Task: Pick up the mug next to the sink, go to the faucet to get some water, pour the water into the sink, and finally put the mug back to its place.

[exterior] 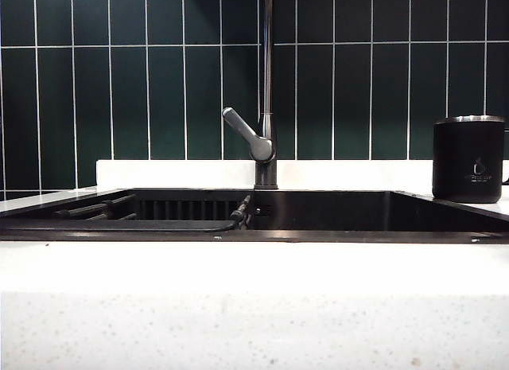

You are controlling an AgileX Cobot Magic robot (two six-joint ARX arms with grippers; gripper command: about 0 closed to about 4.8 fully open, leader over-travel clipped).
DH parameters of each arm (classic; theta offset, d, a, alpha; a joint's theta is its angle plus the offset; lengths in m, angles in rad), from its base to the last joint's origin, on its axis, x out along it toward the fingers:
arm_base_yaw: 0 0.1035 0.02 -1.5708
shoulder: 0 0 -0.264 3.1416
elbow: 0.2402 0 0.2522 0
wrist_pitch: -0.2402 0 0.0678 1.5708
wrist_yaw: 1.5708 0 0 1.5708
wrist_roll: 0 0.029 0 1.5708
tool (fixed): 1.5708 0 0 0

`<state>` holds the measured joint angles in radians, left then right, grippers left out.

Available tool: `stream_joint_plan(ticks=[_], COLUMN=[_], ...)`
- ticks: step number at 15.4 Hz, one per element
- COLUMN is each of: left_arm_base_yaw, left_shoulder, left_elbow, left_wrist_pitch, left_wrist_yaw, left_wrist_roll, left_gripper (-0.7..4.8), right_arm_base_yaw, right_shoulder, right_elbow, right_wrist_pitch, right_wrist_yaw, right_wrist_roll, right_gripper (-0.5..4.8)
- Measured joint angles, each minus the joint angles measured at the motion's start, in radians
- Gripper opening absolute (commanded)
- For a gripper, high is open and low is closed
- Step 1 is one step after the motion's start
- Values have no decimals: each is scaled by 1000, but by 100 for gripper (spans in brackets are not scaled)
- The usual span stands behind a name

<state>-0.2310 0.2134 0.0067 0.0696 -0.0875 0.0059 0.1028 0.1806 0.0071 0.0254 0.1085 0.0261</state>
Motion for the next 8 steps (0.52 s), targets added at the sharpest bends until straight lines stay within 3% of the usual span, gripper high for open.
stream_joint_plan(ticks=[8], left_arm_base_yaw=[0], left_shoulder=[-134], left_elbow=[-1], left_wrist_pitch=[-33], left_wrist_yaw=[-2], left_wrist_roll=[1], left_gripper=[-5], right_arm_base_yaw=[0], right_shoulder=[0], right_elbow=[0], right_wrist_pitch=[-1], right_wrist_yaw=[0], right_wrist_roll=[0], right_gripper=[-1])
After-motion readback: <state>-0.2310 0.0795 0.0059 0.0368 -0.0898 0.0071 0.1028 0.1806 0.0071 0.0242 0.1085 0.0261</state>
